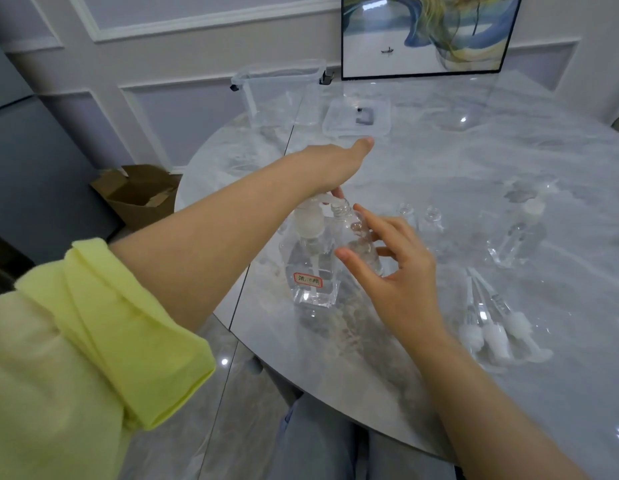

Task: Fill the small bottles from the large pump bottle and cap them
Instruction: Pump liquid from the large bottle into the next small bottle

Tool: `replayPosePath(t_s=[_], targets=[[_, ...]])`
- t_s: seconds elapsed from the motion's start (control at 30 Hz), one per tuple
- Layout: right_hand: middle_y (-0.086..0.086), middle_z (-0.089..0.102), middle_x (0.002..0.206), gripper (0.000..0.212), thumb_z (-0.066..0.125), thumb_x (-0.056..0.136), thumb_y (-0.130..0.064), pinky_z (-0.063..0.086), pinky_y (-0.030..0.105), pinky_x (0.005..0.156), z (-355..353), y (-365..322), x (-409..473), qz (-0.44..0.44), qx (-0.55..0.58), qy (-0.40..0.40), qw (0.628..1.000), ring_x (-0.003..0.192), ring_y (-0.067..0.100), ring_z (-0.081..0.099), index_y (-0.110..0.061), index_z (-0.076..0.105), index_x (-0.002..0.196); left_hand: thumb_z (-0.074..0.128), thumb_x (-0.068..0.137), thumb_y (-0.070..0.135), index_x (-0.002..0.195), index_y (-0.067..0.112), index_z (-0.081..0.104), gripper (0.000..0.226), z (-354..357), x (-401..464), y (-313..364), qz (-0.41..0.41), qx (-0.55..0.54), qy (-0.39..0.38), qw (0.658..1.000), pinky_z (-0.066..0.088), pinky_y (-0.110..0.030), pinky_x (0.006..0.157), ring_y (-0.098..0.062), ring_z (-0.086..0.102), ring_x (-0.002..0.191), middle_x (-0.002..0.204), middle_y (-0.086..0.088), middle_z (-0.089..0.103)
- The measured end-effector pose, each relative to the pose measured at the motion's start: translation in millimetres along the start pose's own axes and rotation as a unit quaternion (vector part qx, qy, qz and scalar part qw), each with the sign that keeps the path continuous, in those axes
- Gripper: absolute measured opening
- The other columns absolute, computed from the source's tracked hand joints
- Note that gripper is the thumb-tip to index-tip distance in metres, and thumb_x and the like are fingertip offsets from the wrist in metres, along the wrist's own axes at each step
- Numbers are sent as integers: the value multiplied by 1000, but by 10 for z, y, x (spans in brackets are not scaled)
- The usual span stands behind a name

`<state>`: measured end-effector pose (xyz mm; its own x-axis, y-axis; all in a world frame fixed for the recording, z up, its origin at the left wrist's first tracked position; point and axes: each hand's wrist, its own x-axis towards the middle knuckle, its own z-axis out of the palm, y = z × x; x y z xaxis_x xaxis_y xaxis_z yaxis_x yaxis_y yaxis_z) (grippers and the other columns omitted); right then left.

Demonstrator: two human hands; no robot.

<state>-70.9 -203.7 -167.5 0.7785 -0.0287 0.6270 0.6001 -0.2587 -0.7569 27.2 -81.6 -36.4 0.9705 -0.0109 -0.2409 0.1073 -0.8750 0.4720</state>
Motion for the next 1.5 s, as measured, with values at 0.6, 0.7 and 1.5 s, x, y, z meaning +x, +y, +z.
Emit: replayPosePath(t_s=[0.6,0.7,1.5], targets=[[-8,62,107,56,75,85,-41,53,20,82,4,14,5,-12,-5,4,1000,95,7,62,-19,64,136,16,98,74,148,20,49,81,2,-47,18,-18,5,1,1000,36,-43,103,-29,59,120,108,-2,73],[-9,62,109,56,74,85,-42,54,23,83,1,7,7,-9,2,5,1000,97,10,63,-21,63,136,16,99,73,147,18,51,81,-22,-21,24,-10,-6,10,1000,36,-41,99,-28,62,116,108,-2,74],[-16,61,110,59,71,85,-47,54,22,83,2,2,4,14,4,-11,1000,99,7,61,-22,62,139,17,98,74,137,18,60,81,3,-35,4,-16,8,-17,1000,38,-42,99,-29,59,118,114,-4,71]])
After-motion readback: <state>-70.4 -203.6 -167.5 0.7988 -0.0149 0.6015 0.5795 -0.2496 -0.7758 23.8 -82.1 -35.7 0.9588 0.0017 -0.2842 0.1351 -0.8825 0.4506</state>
